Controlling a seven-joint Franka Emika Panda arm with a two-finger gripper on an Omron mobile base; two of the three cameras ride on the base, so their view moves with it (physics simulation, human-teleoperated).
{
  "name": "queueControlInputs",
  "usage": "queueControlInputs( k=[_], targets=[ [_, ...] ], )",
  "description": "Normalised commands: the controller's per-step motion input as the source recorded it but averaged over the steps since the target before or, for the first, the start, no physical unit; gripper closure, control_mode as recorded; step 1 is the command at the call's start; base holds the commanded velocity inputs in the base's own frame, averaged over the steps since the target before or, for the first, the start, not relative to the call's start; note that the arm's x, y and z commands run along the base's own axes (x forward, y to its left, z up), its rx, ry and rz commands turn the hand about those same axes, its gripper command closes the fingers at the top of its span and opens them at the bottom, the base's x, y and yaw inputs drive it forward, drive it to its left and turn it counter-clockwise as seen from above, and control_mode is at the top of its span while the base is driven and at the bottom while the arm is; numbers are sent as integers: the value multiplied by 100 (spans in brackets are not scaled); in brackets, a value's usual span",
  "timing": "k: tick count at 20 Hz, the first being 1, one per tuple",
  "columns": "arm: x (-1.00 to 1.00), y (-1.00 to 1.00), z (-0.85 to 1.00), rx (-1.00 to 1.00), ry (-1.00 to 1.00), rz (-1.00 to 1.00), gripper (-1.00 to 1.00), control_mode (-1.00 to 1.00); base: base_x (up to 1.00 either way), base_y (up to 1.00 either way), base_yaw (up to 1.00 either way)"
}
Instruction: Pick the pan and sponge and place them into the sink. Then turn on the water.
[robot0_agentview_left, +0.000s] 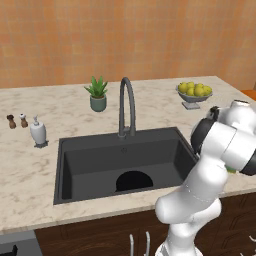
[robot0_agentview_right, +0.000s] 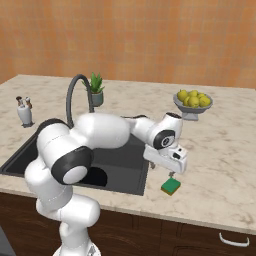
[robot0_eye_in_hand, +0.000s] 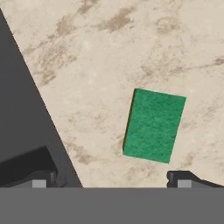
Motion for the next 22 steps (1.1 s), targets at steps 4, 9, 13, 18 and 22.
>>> queueControlInputs(
  k=[4, 9, 13, 18, 22],
  targets=[
    [0, -28, -13, -1, 0, -17, -100, -100, 0, 0, 0],
    [0, -10, -25, 0, 0, -3, -100, -100, 0, 0, 0],
    [0, -36, -31, 0, 0, 0, -100, -100, 0, 0, 0],
    [0, -7, -36, 0, -1, 0, -100, -100, 0, 0, 0],
    [0, 0, -23, 2, -3, 0, -100, -100, 0, 0, 0]
  ],
)
